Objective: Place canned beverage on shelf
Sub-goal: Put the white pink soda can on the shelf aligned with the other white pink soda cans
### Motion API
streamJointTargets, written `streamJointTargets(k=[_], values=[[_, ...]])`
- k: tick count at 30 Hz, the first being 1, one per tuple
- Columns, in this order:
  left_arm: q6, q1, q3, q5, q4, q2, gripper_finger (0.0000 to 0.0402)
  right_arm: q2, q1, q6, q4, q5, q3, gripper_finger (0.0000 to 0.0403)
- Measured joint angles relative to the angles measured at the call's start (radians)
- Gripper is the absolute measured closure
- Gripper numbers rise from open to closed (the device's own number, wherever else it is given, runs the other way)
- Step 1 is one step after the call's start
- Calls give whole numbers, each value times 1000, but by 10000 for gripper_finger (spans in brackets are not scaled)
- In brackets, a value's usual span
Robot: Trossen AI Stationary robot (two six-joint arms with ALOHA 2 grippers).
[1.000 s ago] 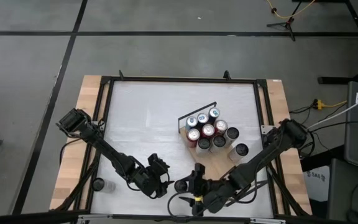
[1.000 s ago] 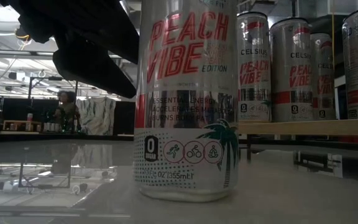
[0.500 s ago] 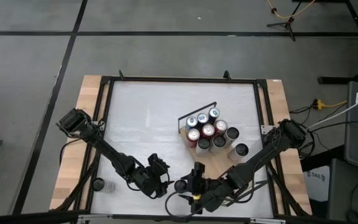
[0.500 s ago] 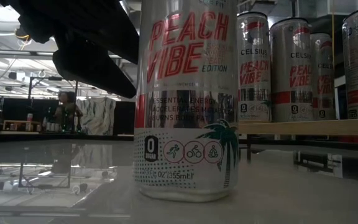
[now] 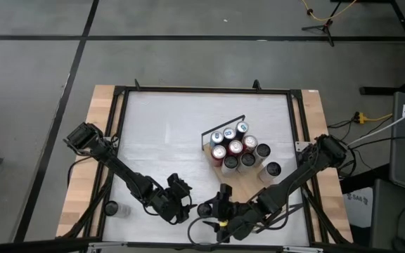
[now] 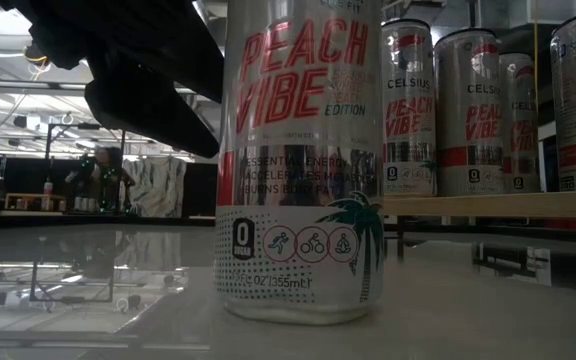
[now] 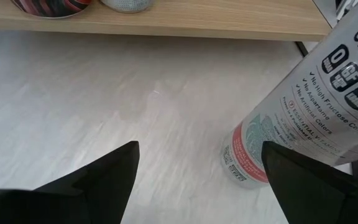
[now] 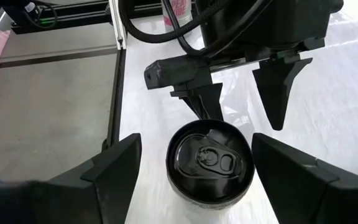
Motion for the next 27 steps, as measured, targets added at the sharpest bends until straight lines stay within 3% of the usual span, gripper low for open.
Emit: streamJointTargets(k=[27], values=[[-1,0,0,0,0,0,70,17,-2,0,5,6,-32,107]])
